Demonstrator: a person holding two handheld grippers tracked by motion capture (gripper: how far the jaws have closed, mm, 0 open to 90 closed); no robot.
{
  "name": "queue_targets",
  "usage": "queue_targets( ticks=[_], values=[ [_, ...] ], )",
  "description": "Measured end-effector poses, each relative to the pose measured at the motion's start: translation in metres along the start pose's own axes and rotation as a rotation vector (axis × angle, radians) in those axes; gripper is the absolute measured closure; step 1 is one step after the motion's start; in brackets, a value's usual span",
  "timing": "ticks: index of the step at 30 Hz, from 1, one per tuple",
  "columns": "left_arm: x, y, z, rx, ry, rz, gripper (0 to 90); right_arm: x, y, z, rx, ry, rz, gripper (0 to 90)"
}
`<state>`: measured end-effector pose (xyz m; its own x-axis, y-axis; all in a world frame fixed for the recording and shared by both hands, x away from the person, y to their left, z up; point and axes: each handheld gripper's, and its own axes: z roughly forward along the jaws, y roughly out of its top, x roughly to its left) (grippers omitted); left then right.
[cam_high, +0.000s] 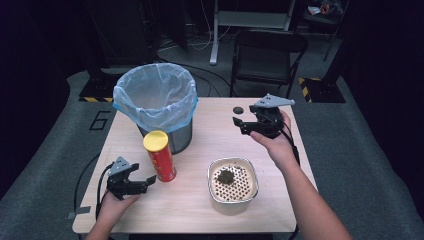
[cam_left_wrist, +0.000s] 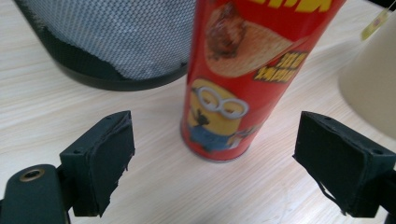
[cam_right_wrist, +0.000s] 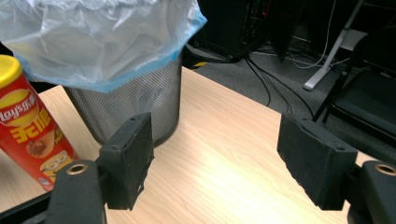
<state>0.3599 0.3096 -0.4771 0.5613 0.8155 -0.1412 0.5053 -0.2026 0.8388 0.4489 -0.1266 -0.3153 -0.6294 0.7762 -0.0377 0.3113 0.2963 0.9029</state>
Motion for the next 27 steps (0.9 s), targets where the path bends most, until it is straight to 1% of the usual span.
queue_targets(
  ticks=[1, 3, 4, 5, 6, 7, 8, 9, 10, 11, 12, 13, 14, 15, 16, 17, 18, 19, 21, 22, 23, 24, 25, 26, 27],
  values=[
    [0.0, 0.0, 0.0, 0.0, 0.0, 0.0, 11.5, 0.0, 0.0, 0.0, 0.0, 0.0, 0.0, 26.5],
    [-0.002, 0.001, 0.002, 0.002, -0.01, 0.003, 11.5, -0.002, -0.009, -0.004, -0.001, -0.008, 0.014, 26.5],
    [-0.003, 0.004, 0.004, 0.007, -0.015, 0.018, 11.5, -0.005, -0.017, -0.007, 0.005, -0.008, 0.032, 26.5],
    [-0.004, 0.005, 0.005, 0.011, -0.011, 0.029, 11.6, -0.008, -0.022, -0.008, 0.006, -0.01, 0.045, 26.5],
    [-0.005, 0.007, 0.007, 0.014, -0.013, 0.03, 11.7, -0.009, -0.025, -0.009, 0.007, -0.014, 0.055, 26.5],
    [-0.007, 0.009, 0.009, 0.021, -0.023, 0.028, 11.8, -0.012, -0.029, -0.01, 0.013, -0.021, 0.063, 26.5],
    [-0.007, 0.011, 0.01, 0.021, -0.027, 0.041, 12.0, -0.014, -0.034, -0.011, 0.017, -0.034, 0.07, 26.5],
    [-0.007, 0.011, 0.01, 0.021, -0.027, 0.041, 12.0, -0.014, -0.034, -0.011, 0.017, -0.034, 0.07, 26.5],
    [-0.01, 0.013, 0.014, 0.021, -0.024, 0.051, 12.0, -0.02, -0.041, -0.014, 0.018, -0.046, 0.08, 26.5],
    [-0.01, 0.015, 0.015, 0.026, -0.029, 0.054, 12.0, -0.021, -0.044, -0.016, 0.02, -0.048, 0.089, 26.5],
    [-0.01, 0.016, 0.017, 0.027, -0.037, 0.046, 12.0, -0.023, -0.048, -0.017, 0.024, -0.05, 0.099, 26.5],
    [-0.01, 0.016, 0.017, 0.027, -0.037, 0.046, 12.0, -0.024, -0.052, -0.018, 0.027, -0.057, 0.101, 26.5],
    [-0.011, 0.017, 0.02, 0.022, -0.04, 0.034, 12.0, -0.026, -0.056, -0.02, 0.032, -0.067, 0.098, 26.5],
    [-0.012, 0.018, 0.024, 0.019, -0.039, 0.026, 12.0, -0.026, -0.056, -0.02, 0.032, -0.067, 0.098, 26.5],
    [-0.012, 0.019, 0.028, 0.03, -0.034, 0.033, 12.4, -0.027, -0.063, -0.022, 0.042, -0.079, 0.091, 26.5],
    [-0.012, 0.02, 0.032, 0.031, -0.036, 0.033, 12.8, -0.027, -0.066, -0.023, 0.043, -0.085, 0.09, 26.5],
    [-0.012, 0.021, 0.034, 0.032, -0.044, 0.027, 13.3, -0.027, -0.069, -0.024, 0.043, -0.092, 0.082, 26.5],
    [-0.012, 0.021, 0.034, 0.032, -0.044, 0.027, 13.4, -0.026, -0.073, -0.025, 0.043, -0.098, 0.083, 26.5],
    [-0.013, 0.022, 0.041, 0.028, -0.042, 0.032, 13.6, -0.026, -0.079, -0.027, 0.043, -0.113, 0.082, 26.4],
    [-0.013, 0.022, 0.042, 0.033, -0.04, 0.035, 13.7, -0.024, -0.083, -0.027, 0.047, -0.128, 0.073, 26.4],
    [-0.013, 0.022, 0.045, 0.029, -0.026, 0.032, 13.8, -0.024, -0.086, -0.028, 0.048, -0.139, 0.061, 26.5],
    [-0.013, 0.022, 0.045, 0.029, -0.026, 0.032, 13.8, -0.022, -0.09, -0.029, 0.05, -0.153, 0.055, 26.5],
    [-0.012, 0.021, 0.048, 0.052, -0.016, 0.055, 14.1, -0.022, -0.095, -0.03, 0.047, -0.159, 0.056, 26.4],
    [-0.012, 0.021, 0.048, 0.052, -0.01, 0.061, 15.1, -0.022, -0.101, -0.031, 0.046, -0.161, 0.062, 26.5],
    [-0.012, 0.021, 0.048, 0.052, -0.01, 0.061, 16.7, -0.022, -0.101, -0.031, 0.046, -0.161, 0.062, 26.5]
  ],
)
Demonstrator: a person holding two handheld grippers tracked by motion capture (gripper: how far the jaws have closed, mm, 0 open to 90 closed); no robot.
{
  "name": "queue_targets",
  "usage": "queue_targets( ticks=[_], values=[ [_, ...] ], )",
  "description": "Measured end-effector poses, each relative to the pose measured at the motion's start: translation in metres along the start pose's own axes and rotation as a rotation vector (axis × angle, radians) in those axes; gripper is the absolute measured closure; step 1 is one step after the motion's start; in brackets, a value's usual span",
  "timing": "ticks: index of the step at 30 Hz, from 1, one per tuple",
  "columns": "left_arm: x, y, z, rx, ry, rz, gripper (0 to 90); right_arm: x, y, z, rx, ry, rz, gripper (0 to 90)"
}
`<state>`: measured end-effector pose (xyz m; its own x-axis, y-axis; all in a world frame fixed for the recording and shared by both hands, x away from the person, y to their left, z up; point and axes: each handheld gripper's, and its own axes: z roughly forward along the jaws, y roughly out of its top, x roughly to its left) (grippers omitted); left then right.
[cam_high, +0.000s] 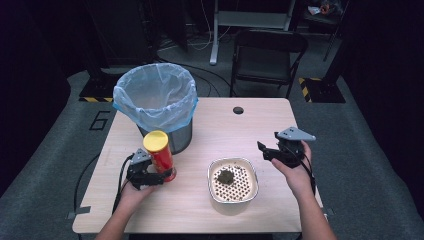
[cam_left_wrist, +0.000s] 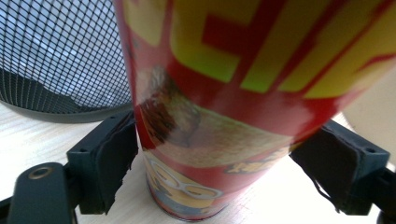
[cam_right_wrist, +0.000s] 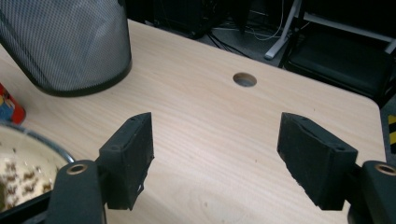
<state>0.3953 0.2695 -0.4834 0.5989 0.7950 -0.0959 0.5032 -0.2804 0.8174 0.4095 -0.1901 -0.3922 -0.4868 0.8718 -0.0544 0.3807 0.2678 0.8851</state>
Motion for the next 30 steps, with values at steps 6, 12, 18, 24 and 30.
queue_targets(
  ticks=[6, 12, 18, 24, 30],
  values=[
    [-0.004, -0.006, -0.001, -0.033, 0.02, 0.033, 22.9, -0.006, -0.034, -0.002, 0.003, -0.014, 0.062, 26.4],
    [-0.007, 0.0, -0.011, -0.024, 0.01, 0.038, 23.2, -0.015, -0.067, 0.003, 0.041, -0.118, 0.085, 26.5],
    [-0.013, 0.011, -0.03, -0.047, -0.004, 0.032, 23.2, -0.015, -0.085, 0.008, 0.083, -0.135, 0.07, 26.5],
    [-0.018, 0.023, -0.042, -0.044, -0.009, 0.024, 23.2, -0.01, -0.095, 0.018, 0.11, -0.132, 0.032, 26.5],
    [-0.029, 0.044, -0.053, -0.016, -0.025, 0.055, 23.2, -0.016, -0.099, 0.017, 0.085, -0.133, 0.084, 26.5]
  ],
)
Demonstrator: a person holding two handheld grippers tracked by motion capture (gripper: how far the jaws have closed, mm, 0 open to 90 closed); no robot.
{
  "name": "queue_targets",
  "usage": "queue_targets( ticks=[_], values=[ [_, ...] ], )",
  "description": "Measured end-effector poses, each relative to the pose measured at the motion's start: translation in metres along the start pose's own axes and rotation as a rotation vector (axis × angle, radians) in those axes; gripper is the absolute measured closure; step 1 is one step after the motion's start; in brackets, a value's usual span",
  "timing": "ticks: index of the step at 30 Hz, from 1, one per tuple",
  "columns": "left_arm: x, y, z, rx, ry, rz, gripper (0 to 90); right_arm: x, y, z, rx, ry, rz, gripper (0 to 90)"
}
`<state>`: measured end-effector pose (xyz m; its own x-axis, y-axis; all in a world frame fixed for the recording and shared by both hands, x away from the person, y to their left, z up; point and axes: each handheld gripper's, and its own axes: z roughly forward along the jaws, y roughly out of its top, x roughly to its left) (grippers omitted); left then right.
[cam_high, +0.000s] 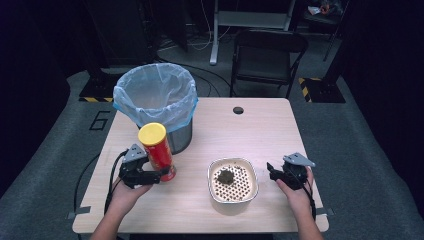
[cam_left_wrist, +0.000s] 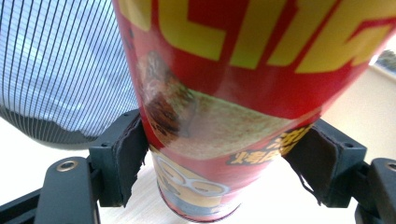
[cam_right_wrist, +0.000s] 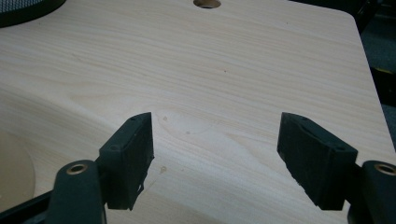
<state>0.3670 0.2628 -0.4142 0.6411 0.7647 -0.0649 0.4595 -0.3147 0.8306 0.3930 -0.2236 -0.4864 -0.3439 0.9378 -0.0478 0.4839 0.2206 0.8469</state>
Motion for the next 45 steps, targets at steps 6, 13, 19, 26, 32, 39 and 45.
queue_targets(
  ticks=[6, 13, 19, 26, 32, 39, 45],
  values=[
    [-0.011, 0.023, -0.017, 0.018, -0.009, 0.033, 23.2, -0.005, -0.003, 0.0, 0.014, 0.009, 0.028, 26.5],
    [-0.014, 0.048, -0.035, 0.012, -0.026, 0.04, 23.2, -0.006, -0.005, 0.003, 0.027, 0.003, 0.001, 26.5],
    [-0.013, 0.063, -0.044, 0.015, -0.033, 0.037, 23.2, -0.005, -0.005, 0.008, 0.041, 0.009, 0.0, 26.5],
    [-0.013, 0.092, -0.068, 0.008, -0.037, 0.036, 23.2, -0.005, -0.007, 0.011, 0.065, 0.019, 0.001, 26.5],
    [-0.009, 0.117, -0.093, -0.017, -0.034, 0.033, 23.2, -0.005, -0.008, 0.013, 0.071, 0.02, 0.0, 26.5],
    [-0.003, 0.145, -0.113, -0.024, -0.018, 0.045, 23.2, -0.005, -0.008, 0.014, 0.076, 0.028, 0.003, 26.5],
    [0.001, 0.168, -0.122, -0.028, 0.007, 0.059, 23.2, -0.005, -0.009, 0.015, 0.087, 0.027, 0.001, 26.5]
  ],
)
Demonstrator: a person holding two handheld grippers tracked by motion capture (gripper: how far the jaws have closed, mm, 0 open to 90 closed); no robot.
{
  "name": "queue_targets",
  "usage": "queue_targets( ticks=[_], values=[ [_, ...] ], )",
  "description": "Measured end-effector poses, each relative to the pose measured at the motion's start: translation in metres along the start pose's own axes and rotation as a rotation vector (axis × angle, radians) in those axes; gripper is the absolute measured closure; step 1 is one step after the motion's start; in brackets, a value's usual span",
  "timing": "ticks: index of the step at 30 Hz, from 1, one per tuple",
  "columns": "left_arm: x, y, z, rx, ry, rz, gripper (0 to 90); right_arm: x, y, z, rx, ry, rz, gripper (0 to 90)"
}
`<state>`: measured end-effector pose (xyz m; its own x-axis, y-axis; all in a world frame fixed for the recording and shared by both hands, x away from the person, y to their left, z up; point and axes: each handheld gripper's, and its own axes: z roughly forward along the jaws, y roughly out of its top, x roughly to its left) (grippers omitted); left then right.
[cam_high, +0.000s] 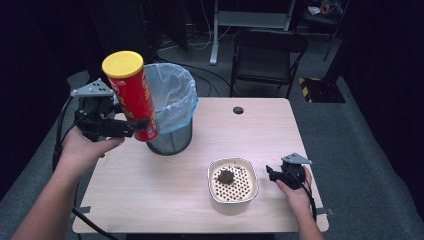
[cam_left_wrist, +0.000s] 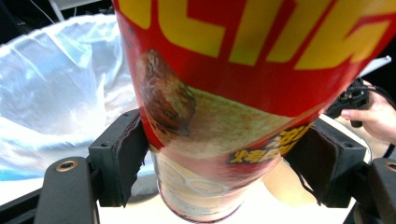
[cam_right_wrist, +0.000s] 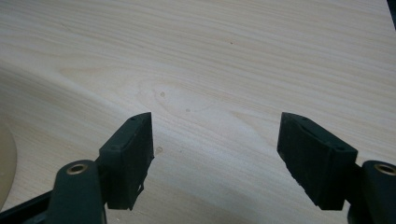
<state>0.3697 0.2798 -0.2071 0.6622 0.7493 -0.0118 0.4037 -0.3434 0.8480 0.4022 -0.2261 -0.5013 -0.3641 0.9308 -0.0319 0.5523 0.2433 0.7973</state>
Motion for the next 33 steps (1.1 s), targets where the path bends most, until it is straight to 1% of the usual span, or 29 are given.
queue_targets(
  ticks=[3, 7, 11, 12, 15, 17, 18, 19, 20, 21, 22, 23, 24, 25, 26, 27, 28, 29, 30, 31, 32, 33],
  values=[
    [0.003, 0.008, 0.001, -0.001, 0.0, -0.001, 23.2, 0.0, 0.0, 0.0, -0.002, -0.004, 0.002, 26.5],
    [0.011, 0.021, 0.004, -0.014, 0.028, -0.006, 23.2, -0.001, 0.0, 0.0, -0.002, -0.002, 0.007, 26.5],
    [0.022, 0.033, 0.011, -0.017, 0.045, -0.039, 23.2, -0.002, 0.0, 0.0, 0.001, -0.004, 0.003, 26.5],
    [0.024, 0.035, 0.013, -0.013, 0.049, -0.043, 23.2, -0.001, 0.0, 0.001, -0.002, -0.006, 0.012, 26.5],
    [0.031, 0.042, 0.021, -0.019, 0.065, -0.064, 23.2, -0.001, 0.0, 0.001, -0.002, -0.005, 0.004, 26.5],
    [0.035, 0.046, 0.026, -0.017, 0.081, -0.073, 23.2, -0.001, 0.0, 0.001, -0.003, -0.005, 0.003, 26.5],
    [0.04, 0.048, 0.031, -0.015, 0.095, -0.083, 23.2, -0.002, 0.0, 0.001, -0.004, -0.005, 0.002, 26.5],
    [0.043, 0.049, 0.035, -0.017, 0.097, -0.093, 23.2, -0.002, 0.001, 0.001, -0.006, -0.011, -0.003, 26.5],
    [0.046, 0.049, 0.038, -0.023, 0.095, -0.101, 23.2, -0.002, 0.001, 0.0, -0.006, -0.003, -0.008, 26.5],
    [0.046, 0.049, 0.038, -0.023, 0.095, -0.101, 23.2, -0.002, 0.001, 0.0, -0.006, -0.003, -0.008, 26.5],
    [0.051, 0.049, 0.044, -0.032, 0.099, -0.128, 23.2, -0.003, 0.001, 0.0, -0.005, -0.008, -0.005, 26.5],
    [0.051, 0.049, 0.044, -0.032, 0.099, -0.128, 23.2, -0.003, 0.001, 0.0, -0.005, -0.008, -0.005, 26.5],
    [0.056, 0.049, 0.051, -0.033, 0.107, -0.15, 23.2, -0.003, 0.001, 0.0, -0.009, -0.01, -0.002, 26.5],
    [0.056, 0.049, 0.051, -0.033, 0.107, -0.15, 23.2, -0.003, 0.001, 0.0, -0.009, -0.01, -0.002, 26.5],
    [0.058, 0.049, 0.056, -0.03, 0.117, -0.153, 23.2, -0.003, 0.001, 0.0, -0.007, -0.007, -0.014, 26.5],
    [0.061, 0.048, 0.062, -0.019, 0.138, -0.16, 23.2, -0.003, 0.001, 0.0, -0.006, -0.007, -0.019, 26.5],
    [0.063, 0.047, 0.066, -0.015, 0.149, -0.155, 23.2, -0.002, 0.001, 0.0, -0.008, -0.003, -0.018, 26.5],
    [0.063, 0.047, 0.066, -0.015, 0.149, -0.155, 23.2, -0.002, 0.001, 0.0, -0.008, -0.003, -0.018, 26.5],
    [0.067, 0.045, 0.072, -0.003, 0.174, -0.151, 23.2, -0.002, 0.001, 0.0, -0.007, -0.004, -0.019, 26.5],
    [0.067, 0.045, 0.072, -0.003, 0.174, -0.151, 23.2, -0.002, 0.001, 0.0, -0.005, -0.003, -0.019, 26.6],
    [0.073, 0.043, 0.078, 0.001, 0.187, -0.154, 23.2, -0.002, 0.001, 0.0, -0.002, -0.003, -0.021, 26.6],
    [0.075, 0.041, 0.081, -0.007, 0.189, -0.157, 23.2, -0.001, 0.002, 0.001, 0.001, -0.001, -0.017, 26.5]
  ],
)
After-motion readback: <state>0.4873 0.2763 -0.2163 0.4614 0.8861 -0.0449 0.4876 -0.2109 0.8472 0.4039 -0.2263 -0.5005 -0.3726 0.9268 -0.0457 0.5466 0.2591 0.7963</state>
